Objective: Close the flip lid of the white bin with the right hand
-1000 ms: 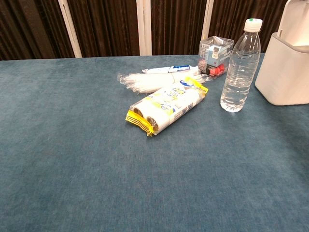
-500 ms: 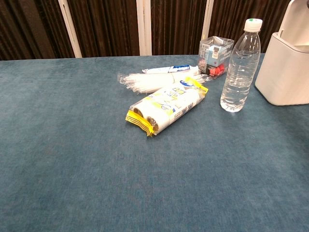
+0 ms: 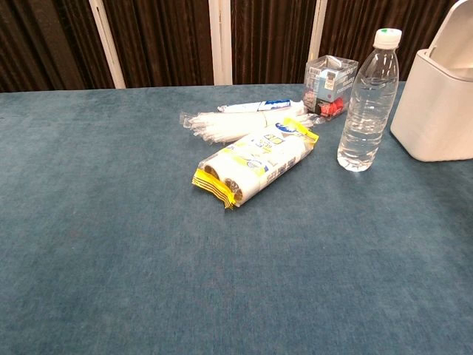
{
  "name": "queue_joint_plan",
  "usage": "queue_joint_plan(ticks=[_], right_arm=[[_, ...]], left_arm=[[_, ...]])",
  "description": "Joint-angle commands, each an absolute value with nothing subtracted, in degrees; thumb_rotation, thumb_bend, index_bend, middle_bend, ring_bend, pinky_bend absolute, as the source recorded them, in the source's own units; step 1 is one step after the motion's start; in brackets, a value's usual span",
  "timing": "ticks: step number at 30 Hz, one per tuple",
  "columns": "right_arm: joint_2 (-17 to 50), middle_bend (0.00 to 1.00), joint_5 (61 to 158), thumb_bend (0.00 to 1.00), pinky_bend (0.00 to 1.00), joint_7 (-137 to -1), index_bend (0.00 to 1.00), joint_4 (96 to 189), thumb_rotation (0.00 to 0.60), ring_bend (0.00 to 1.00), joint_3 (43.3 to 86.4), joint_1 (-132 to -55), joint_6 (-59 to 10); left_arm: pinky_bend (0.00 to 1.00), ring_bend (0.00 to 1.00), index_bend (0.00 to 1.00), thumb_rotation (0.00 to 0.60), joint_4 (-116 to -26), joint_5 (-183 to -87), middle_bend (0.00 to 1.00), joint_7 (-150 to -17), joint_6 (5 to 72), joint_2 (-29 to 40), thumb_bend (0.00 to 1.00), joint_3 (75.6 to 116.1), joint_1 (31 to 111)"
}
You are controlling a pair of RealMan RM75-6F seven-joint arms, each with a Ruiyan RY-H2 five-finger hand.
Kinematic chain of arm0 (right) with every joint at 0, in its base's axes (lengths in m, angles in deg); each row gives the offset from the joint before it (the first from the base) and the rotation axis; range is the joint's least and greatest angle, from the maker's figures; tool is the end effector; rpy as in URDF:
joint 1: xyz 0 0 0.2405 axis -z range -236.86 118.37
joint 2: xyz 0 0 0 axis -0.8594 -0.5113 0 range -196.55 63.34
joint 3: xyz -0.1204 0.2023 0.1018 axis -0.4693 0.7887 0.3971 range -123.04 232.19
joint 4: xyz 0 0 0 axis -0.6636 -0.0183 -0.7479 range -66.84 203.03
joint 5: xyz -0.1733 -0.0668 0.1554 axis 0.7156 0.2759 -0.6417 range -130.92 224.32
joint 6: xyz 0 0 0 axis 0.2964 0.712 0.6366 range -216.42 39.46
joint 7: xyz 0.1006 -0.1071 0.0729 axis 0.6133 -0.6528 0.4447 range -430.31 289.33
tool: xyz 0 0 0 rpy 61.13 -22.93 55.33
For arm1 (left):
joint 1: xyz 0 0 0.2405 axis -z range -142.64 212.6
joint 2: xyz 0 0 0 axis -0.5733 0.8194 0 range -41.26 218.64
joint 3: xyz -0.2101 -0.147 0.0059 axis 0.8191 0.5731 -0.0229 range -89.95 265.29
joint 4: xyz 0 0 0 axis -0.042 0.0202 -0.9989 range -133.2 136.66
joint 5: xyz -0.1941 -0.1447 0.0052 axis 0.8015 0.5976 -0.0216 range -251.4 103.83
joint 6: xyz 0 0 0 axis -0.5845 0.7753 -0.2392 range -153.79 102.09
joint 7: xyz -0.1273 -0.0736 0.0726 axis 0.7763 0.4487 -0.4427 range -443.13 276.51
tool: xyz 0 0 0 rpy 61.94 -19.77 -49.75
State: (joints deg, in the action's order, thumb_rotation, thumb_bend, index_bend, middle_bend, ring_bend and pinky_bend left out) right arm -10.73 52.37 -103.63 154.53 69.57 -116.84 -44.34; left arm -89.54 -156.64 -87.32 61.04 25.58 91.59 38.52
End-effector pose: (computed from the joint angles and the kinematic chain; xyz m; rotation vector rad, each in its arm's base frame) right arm -0.1893 -0.4886 0.1814 1.2770 -1.1521 0.6174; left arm -0.3387 0.2006 0.1494 -1.3277 -0.8215 -0.8146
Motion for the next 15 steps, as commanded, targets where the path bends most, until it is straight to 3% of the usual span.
queue_joint_plan(ticks=[1, 15], right_arm=[[-12.0, 0.87, 51.8, 0.7, 0.85, -104.0, 0.35, 156.2, 0.6, 0.94, 68.7, -116.6, -43.6], [-16.1, 0.87, 51.7, 0.7, 0.85, -102.8, 0.35, 162.4, 0.6, 0.94, 66.5, -114.4, -43.2]], left_arm=[[0.0, 0.0, 0.0, 0.6, -89.6, -156.9, 0.0, -87.2, 61.1, 25.7, 0.0, 91.5, 38.5], [0.0, 0.0, 0.0, 0.6, -89.9, -158.0, 0.0, -87.2, 61.3, 25.8, 0.0, 91.1, 38.6]])
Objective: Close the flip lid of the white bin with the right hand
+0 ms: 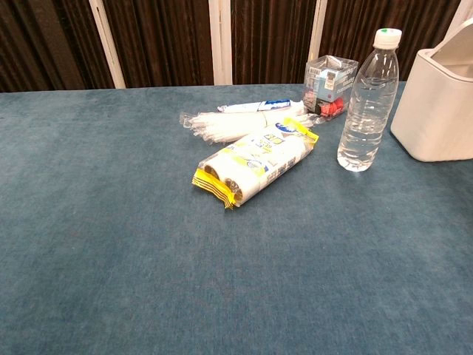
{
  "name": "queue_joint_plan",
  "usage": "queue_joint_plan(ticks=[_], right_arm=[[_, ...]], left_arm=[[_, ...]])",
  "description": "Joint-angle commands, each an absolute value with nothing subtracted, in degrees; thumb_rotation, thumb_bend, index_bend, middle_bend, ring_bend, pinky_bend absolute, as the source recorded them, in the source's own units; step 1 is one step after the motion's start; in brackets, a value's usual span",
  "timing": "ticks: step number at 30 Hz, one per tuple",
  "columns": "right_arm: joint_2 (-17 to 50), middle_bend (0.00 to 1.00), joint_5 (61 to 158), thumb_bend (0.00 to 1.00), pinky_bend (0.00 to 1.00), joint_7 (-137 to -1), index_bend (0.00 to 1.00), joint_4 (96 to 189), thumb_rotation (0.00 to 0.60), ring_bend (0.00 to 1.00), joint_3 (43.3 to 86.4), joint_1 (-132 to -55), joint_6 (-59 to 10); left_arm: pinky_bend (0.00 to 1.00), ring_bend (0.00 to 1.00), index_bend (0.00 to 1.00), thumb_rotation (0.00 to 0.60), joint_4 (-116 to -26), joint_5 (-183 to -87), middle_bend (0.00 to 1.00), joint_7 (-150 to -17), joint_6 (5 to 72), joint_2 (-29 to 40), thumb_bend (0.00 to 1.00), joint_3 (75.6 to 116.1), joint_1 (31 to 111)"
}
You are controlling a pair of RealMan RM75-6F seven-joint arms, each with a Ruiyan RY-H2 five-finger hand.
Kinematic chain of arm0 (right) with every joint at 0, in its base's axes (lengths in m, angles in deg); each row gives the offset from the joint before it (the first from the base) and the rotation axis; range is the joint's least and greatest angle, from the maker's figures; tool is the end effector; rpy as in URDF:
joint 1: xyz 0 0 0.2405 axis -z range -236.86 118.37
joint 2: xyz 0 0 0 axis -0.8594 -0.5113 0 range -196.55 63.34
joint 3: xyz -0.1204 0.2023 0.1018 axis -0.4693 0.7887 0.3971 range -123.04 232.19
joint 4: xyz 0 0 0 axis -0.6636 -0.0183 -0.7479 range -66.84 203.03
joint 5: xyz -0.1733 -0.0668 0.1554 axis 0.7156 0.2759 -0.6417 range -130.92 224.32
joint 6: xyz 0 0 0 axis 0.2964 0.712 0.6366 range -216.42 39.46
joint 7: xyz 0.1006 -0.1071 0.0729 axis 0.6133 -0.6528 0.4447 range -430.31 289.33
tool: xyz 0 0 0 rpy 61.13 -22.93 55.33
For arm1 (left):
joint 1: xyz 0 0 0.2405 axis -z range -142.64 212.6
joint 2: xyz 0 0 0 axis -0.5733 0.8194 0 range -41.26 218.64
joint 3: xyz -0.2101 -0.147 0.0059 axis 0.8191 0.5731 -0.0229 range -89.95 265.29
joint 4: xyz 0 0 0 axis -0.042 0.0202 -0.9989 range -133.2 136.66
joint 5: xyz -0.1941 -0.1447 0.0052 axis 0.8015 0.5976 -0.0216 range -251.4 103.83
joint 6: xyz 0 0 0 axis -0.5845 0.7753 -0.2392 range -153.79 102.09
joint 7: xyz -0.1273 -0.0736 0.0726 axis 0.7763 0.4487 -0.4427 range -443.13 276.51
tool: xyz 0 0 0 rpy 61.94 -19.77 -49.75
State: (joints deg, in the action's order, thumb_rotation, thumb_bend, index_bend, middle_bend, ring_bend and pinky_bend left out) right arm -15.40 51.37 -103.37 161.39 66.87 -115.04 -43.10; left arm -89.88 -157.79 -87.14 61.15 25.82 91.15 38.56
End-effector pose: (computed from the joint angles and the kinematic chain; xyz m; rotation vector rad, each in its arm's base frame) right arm -0.2070 -0.4587 0.1859 1.2752 -1.1823 0.5460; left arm -0.3353 0.1992 0.1478 -1.3475 -0.8203 -0.8251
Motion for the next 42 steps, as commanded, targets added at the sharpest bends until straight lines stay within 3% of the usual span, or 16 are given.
queue_joint_plan(ticks=[1, 42], right_arm=[[-16.2, 0.87, 51.9, 0.7, 0.85, -102.6, 0.35, 162.8, 0.6, 0.94, 66.2, -114.1, -43.2], [-11.9, 0.87, 58.7, 0.7, 0.85, -95.5, 0.35, 163.5, 0.6, 0.94, 63.5, -109.5, -41.6]], left_arm=[[0.0, 0.0, 0.0, 0.6, -89.9, -158.1, 0.0, -87.3, 61.4, 25.8, 0.0, 91.1, 38.6], [0.0, 0.0, 0.0, 0.6, -89.8, -159.0, 0.0, -87.4, 61.5, 25.6, 0.0, 90.9, 38.8]])
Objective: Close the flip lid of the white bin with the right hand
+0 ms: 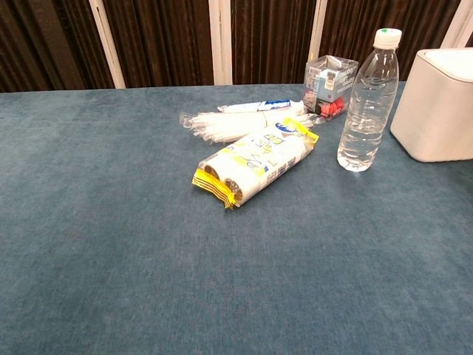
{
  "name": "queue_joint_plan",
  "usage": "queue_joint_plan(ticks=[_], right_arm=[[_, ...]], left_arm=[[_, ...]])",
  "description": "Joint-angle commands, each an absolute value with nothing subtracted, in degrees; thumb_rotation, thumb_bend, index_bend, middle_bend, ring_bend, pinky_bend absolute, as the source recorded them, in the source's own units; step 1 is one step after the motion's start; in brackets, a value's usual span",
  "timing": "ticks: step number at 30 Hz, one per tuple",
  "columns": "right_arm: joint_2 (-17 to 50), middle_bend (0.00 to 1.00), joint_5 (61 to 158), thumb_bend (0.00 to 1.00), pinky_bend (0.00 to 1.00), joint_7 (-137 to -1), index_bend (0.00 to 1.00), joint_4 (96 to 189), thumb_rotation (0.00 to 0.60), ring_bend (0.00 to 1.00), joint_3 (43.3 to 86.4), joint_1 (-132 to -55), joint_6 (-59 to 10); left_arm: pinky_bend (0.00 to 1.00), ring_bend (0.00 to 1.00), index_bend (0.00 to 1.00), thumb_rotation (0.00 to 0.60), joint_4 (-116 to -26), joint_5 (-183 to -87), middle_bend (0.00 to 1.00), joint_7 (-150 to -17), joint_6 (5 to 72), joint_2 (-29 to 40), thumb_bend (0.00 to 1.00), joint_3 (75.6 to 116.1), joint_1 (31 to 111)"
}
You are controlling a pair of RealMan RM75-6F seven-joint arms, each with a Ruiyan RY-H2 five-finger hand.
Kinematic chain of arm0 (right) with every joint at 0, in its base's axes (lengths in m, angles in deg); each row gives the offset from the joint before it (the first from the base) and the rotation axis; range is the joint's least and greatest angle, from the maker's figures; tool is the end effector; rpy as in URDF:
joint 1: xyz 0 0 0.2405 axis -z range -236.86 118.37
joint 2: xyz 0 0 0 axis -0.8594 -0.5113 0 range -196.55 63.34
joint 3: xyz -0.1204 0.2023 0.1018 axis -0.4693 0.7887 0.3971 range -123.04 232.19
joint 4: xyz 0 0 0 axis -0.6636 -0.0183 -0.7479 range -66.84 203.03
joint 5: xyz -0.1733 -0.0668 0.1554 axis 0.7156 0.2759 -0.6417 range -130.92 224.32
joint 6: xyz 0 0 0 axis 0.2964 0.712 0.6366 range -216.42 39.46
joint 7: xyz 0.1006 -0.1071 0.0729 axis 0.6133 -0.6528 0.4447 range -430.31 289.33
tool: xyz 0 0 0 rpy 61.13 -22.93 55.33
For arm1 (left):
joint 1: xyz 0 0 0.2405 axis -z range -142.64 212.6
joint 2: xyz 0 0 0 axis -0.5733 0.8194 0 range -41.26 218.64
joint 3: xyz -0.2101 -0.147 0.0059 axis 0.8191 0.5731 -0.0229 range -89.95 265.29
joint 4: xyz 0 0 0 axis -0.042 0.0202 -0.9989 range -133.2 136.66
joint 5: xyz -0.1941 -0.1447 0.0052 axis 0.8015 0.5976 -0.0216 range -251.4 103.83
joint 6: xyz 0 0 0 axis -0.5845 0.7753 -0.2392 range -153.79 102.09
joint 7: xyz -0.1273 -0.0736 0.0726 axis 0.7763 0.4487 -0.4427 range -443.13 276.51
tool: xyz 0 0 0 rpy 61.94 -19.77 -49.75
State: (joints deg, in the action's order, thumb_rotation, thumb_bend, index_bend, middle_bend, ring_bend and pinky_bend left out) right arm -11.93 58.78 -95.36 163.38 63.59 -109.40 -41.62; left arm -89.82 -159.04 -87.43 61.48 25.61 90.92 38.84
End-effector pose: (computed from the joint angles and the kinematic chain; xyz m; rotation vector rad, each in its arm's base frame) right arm -0.2468 -0.4233 0.1475 1.2777 -1.2838 0.5296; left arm -0.3309 0.1999 0.1454 -1.3685 -0.8052 -0.8386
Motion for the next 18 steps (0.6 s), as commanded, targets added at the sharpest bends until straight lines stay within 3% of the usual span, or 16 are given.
queue_joint_plan(ticks=[1, 8, 12, 15, 18], right_arm=[[-11.9, 0.87, 58.6, 0.7, 0.85, -95.6, 0.35, 163.5, 0.6, 0.94, 63.4, -109.6, -41.5], [-12.1, 0.87, 58.4, 0.7, 0.85, -95.0, 0.32, 163.6, 0.6, 0.94, 63.8, -109.7, -41.0], [-13.2, 0.87, 60.8, 0.7, 0.84, -92.4, 0.3, 163.7, 0.6, 0.92, 66.1, -109.3, -38.8], [-14.4, 0.81, 65.7, 0.7, 0.77, -90.7, 0.22, 164.6, 0.6, 0.83, 67.4, -108.2, -35.7], [-15.5, 0.62, 70.6, 0.67, 0.6, -89.2, 0.1, 166.2, 0.6, 0.64, 67.8, -106.6, -32.8]], left_arm=[[0.0, 0.0, 0.0, 0.6, -89.8, -159.0, 0.0, -87.4, 61.5, 25.6, 0.0, 90.9, 38.8], [0.0, 0.0, 0.0, 0.6, -89.8, -159.1, 0.0, -87.3, 61.8, 25.7, 0.0, 91.0, 38.8], [0.0, 0.0, 0.0, 0.6, -89.8, -159.1, 0.0, -87.2, 61.8, 25.7, 0.0, 91.0, 38.7], [0.0, 0.0, 0.0, 0.6, -89.8, -159.1, 0.0, -87.3, 61.7, 25.7, 0.0, 90.9, 38.8], [0.0, 0.0, 0.0, 0.6, -89.8, -159.1, 0.0, -87.4, 61.7, 25.7, 0.0, 90.9, 38.7]])
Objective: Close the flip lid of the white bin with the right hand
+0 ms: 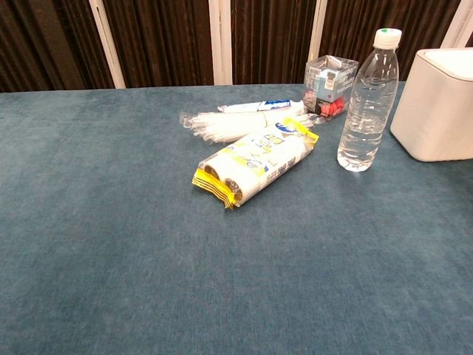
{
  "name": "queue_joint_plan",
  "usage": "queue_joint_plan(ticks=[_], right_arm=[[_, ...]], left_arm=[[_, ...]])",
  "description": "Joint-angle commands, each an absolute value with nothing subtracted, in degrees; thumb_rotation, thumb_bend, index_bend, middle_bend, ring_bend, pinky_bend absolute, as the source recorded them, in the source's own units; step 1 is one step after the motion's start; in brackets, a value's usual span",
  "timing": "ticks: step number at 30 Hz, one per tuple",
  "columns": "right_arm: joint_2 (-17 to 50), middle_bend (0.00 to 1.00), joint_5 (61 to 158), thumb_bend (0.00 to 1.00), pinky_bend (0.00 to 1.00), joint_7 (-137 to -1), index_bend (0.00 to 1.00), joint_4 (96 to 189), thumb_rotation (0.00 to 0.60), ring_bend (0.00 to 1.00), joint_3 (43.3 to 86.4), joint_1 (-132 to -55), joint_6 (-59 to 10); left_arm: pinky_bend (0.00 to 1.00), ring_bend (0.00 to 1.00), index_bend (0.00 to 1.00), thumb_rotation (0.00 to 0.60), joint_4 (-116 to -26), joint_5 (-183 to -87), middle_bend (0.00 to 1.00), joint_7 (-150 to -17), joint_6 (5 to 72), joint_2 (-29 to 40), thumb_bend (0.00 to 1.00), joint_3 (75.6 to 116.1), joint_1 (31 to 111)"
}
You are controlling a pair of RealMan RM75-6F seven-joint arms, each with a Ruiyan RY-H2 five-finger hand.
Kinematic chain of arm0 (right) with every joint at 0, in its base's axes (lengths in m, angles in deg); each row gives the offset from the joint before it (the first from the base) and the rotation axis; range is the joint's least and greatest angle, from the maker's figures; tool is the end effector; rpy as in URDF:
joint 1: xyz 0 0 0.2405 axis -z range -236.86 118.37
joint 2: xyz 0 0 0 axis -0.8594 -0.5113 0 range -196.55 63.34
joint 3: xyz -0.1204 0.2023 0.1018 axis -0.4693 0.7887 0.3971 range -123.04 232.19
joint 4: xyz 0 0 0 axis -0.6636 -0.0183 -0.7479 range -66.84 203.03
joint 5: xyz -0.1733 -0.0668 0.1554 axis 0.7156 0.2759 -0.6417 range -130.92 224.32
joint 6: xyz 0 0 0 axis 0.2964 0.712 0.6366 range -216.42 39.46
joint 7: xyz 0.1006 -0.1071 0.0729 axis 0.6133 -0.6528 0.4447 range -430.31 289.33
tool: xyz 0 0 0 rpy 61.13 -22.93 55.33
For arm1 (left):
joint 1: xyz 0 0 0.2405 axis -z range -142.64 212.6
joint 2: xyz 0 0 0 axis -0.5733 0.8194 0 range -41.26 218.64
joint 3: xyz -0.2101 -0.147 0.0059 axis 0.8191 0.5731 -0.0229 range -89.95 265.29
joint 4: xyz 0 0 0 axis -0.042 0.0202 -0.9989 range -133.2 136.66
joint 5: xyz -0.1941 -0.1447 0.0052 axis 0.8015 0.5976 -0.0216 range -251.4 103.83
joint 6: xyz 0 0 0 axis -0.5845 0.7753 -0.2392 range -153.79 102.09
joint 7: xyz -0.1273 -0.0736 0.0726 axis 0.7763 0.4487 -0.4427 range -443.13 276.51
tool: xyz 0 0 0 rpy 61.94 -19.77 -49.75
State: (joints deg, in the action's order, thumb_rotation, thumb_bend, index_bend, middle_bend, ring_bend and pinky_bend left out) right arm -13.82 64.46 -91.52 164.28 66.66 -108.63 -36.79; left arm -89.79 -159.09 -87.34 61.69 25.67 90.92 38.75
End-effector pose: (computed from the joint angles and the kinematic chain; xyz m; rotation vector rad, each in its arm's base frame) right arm -0.2248 -0.4354 0.1770 1.2374 -1.1787 0.6675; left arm -0.3311 0.1994 0.1463 -1.3662 -0.8030 -0.8400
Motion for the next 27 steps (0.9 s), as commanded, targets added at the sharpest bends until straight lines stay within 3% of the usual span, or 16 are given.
queue_joint_plan(ticks=[1, 4, 6, 11, 14, 17, 22, 27], right_arm=[[-16.0, 0.5, 73.0, 0.61, 0.49, -88.2, 0.04, 167.3, 0.6, 0.51, 67.7, -105.4, -31.4], [-17.3, 0.16, 79.3, 0.41, 0.24, -85.5, 0.0, 170.9, 0.6, 0.14, 66.7, -101.8, -28.3], [-18.1, 0.03, 83.8, 0.35, 0.14, -84.0, 0.0, 173.8, 0.6, 0.02, 65.3, -98.8, -25.7], [-17.9, 0.0, 100.5, 0.32, 0.04, -78.4, 0.0, 180.1, 0.6, 0.0, 58.1, -87.6, -16.6], [-14.1, 0.0, 112.7, 0.31, 0.01, -75.7, 0.0, 177.9, 0.6, 0.0, 52.5, -80.2, -9.8], [-10.2, 0.0, 118.9, 0.3, 0.0, -74.7, 0.0, 173.9, 0.6, 0.0, 50.0, -75.9, -5.2], [-4.7, 0.0, 126.3, 0.3, 0.0, -74.5, 0.0, 165.1, 0.6, 0.0, 48.9, -71.8, 1.0], [-2.2, 0.0, 129.8, 0.3, 0.0, -74.1, 0.0, 161.5, 0.6, 0.0, 49.0, -70.2, 2.6]], left_arm=[[0.0, 0.0, 0.0, 0.6, -89.8, -159.0, 0.0, -87.4, 61.6, 25.7, 0.0, 90.9, 38.7], [0.0, 0.0, 0.0, 0.6, -89.9, -159.1, 0.0, -87.3, 61.8, 25.8, 0.0, 90.8, 38.6], [0.0, 0.0, 0.0, 0.6, -89.9, -159.1, 0.0, -87.4, 61.9, 26.0, 0.0, 90.7, 38.5], [0.0, 0.0, 0.0, 0.6, -90.1, -158.5, 0.0, -87.5, 61.6, 26.7, 0.0, 90.3, 37.9], [0.0, 0.0, 0.0, 0.6, -89.8, -158.7, 0.0, -87.1, 62.2, 27.0, 0.0, 90.1, 37.5], [0.0, 0.0, 0.0, 0.6, -89.7, -158.6, 0.0, -86.7, 62.6, 27.1, 0.0, 90.0, 37.1], [0.0, 0.0, 0.0, 0.6, -89.7, -159.1, 0.0, -87.2, 63.2, 27.2, 0.0, 89.8, 36.7], [0.0, 0.0, 0.0, 0.6, -89.5, -158.7, 0.0, -88.1, 62.4, 26.6, 0.0, 89.8, 37.0]])
